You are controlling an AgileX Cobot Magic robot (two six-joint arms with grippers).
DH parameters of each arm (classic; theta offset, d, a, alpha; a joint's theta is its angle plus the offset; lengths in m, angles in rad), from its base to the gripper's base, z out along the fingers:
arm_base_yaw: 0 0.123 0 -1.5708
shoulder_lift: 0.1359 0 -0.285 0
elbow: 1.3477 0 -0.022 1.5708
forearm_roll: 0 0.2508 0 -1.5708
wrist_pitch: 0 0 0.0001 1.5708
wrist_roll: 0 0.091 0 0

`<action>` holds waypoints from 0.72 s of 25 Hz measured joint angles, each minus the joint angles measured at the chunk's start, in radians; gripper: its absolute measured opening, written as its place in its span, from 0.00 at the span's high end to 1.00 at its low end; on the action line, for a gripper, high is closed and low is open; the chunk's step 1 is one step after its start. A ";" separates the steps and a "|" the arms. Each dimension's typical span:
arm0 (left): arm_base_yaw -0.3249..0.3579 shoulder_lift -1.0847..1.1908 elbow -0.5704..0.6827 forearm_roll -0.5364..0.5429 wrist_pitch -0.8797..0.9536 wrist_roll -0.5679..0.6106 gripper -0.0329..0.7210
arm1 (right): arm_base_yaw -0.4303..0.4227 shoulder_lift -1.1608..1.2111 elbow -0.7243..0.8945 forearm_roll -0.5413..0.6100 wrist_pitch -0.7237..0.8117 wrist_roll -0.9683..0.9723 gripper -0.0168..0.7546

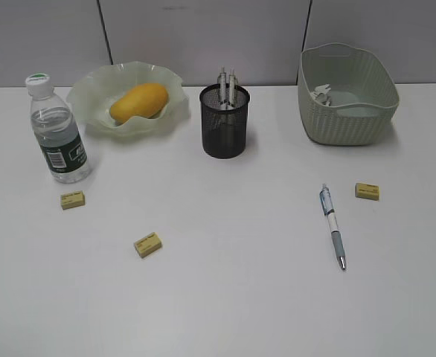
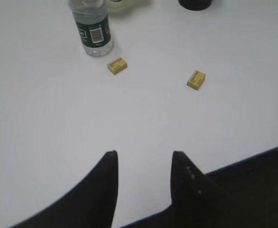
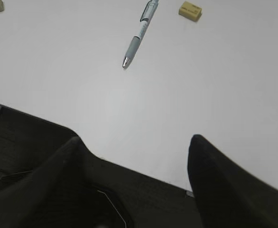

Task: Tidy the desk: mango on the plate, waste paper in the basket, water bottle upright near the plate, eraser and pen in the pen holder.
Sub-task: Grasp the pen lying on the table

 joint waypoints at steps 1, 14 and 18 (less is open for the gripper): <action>0.017 -0.006 0.000 0.000 0.000 0.000 0.57 | 0.000 0.047 -0.008 -0.006 -0.014 0.002 0.29; 0.091 -0.044 0.000 -0.001 0.000 0.000 0.57 | 0.000 0.789 -0.178 0.004 -0.181 0.129 0.29; 0.094 -0.044 0.000 -0.001 0.000 0.000 0.57 | 0.000 0.994 -0.267 0.023 -0.187 0.138 0.29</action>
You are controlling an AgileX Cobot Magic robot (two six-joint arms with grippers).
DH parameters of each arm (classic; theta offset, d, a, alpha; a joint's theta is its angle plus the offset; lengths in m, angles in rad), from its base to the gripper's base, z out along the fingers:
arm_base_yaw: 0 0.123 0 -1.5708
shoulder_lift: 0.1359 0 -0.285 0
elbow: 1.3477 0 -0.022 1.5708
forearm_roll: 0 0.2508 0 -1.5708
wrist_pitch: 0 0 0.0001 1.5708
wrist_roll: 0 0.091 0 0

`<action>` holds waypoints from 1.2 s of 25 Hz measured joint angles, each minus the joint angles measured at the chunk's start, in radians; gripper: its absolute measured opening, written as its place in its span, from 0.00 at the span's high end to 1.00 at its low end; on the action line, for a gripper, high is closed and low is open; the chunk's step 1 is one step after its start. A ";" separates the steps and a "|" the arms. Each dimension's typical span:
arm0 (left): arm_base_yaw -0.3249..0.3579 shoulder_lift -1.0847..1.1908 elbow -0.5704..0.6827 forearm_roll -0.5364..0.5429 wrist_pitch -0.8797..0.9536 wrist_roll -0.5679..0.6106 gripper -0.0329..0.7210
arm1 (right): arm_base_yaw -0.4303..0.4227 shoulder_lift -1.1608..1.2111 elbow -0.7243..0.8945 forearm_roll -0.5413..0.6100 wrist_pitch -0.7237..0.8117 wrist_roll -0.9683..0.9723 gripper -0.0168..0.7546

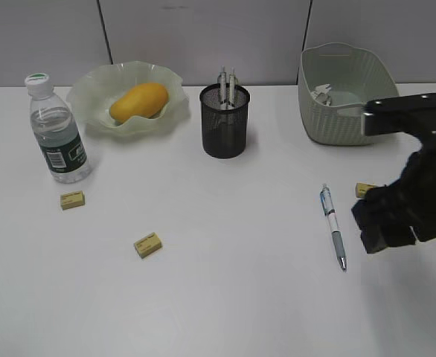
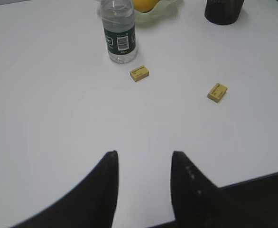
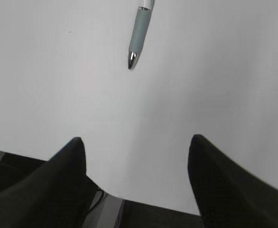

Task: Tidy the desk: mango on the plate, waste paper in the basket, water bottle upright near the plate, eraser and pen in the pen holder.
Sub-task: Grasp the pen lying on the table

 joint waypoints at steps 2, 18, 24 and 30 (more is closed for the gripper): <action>0.000 0.000 0.000 0.000 0.000 0.000 0.57 | 0.000 0.079 -0.047 0.002 -0.006 0.000 0.29; 0.000 0.000 0.000 0.000 0.000 0.000 0.57 | -0.091 0.505 -0.318 0.037 -0.038 -0.010 0.31; 0.000 0.000 0.000 0.000 0.000 0.000 0.57 | -0.099 0.601 -0.369 0.040 -0.053 -0.010 0.32; 0.000 0.000 0.000 0.000 0.000 0.000 0.57 | -0.142 0.623 -0.373 0.047 -0.081 -0.010 0.35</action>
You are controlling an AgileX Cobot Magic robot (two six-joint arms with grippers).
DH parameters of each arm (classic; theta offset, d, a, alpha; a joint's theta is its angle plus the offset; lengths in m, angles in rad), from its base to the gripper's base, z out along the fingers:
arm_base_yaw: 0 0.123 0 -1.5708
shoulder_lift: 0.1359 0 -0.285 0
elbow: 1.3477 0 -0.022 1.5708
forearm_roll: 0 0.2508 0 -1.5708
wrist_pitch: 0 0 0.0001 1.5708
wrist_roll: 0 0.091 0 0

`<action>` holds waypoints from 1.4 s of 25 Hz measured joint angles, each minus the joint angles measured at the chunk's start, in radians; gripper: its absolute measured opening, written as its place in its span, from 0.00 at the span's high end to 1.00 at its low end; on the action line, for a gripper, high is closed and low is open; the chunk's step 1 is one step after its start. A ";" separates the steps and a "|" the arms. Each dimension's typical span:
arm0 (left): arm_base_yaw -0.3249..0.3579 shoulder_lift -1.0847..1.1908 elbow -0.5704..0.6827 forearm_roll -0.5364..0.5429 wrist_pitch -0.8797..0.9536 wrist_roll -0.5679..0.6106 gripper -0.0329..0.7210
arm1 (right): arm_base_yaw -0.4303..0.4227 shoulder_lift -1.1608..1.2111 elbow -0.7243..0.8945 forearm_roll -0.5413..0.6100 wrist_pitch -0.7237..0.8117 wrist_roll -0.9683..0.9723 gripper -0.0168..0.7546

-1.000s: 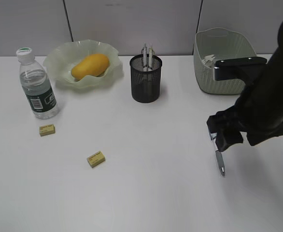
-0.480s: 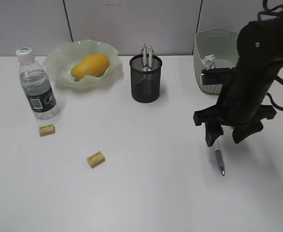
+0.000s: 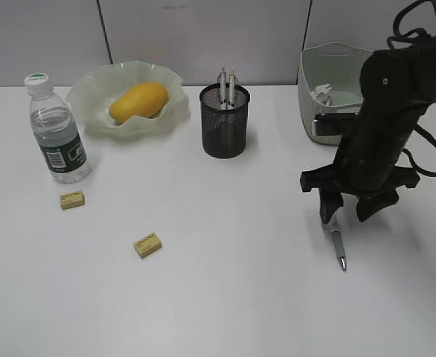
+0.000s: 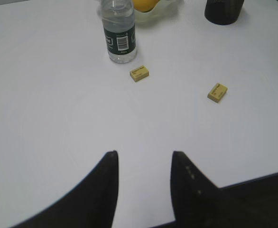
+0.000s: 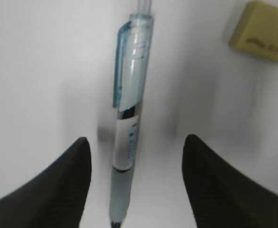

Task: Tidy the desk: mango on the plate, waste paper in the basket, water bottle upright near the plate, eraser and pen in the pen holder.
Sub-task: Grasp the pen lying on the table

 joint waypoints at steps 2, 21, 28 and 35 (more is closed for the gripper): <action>0.000 0.000 0.000 0.000 0.000 0.000 0.57 | -0.008 0.005 0.000 0.000 -0.010 -0.002 0.36; 0.000 0.000 0.000 0.000 0.000 0.000 0.57 | -0.008 0.065 -0.010 0.026 -0.043 -0.013 0.67; 0.000 0.000 0.000 0.000 0.000 0.000 0.57 | -0.008 0.066 -0.010 0.023 -0.043 -0.017 0.82; 0.000 0.000 0.000 0.000 0.000 0.000 0.57 | -0.002 0.068 -0.036 0.024 -0.007 -0.055 0.82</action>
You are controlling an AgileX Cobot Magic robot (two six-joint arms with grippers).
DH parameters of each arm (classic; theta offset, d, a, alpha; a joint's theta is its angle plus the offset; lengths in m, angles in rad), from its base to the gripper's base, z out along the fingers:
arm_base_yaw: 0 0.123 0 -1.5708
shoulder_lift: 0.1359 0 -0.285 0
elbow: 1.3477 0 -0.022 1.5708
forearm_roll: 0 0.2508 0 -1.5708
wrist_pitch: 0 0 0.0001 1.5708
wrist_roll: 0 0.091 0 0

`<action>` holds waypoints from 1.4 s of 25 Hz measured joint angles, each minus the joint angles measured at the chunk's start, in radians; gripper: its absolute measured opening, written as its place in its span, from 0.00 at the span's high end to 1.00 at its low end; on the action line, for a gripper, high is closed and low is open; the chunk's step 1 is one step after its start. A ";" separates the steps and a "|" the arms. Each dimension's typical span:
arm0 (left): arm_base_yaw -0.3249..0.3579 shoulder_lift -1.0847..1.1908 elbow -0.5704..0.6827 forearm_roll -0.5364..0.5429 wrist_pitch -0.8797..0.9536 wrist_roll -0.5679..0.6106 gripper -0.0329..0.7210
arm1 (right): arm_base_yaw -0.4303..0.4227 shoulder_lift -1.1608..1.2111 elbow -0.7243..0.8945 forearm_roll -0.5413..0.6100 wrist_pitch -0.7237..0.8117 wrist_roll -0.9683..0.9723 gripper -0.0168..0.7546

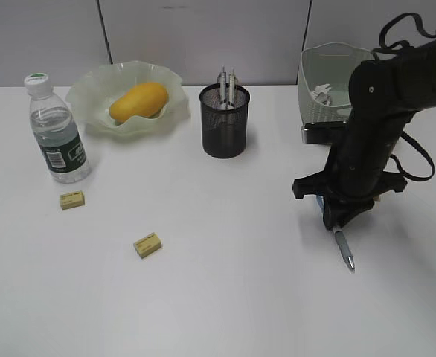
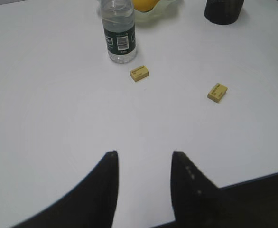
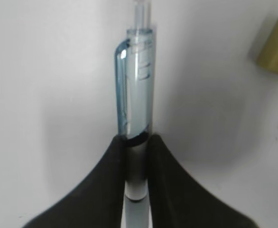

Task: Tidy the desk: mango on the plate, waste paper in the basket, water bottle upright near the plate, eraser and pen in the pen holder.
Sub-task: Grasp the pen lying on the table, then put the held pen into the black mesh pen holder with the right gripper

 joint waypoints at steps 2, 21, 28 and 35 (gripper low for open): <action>0.000 0.000 0.000 0.000 0.000 0.000 0.57 | 0.012 -0.014 -0.021 0.003 0.010 -0.011 0.82; 0.000 0.000 0.000 0.000 0.000 0.000 0.57 | 0.110 -0.137 -0.395 0.027 -0.406 -0.052 0.82; 0.000 0.000 0.000 0.000 0.000 0.000 0.57 | 0.129 -0.100 -0.395 0.024 -0.617 -0.053 0.82; 0.000 0.000 0.000 0.000 0.000 0.000 0.57 | 0.173 -0.017 -0.395 0.005 -0.745 -0.067 0.82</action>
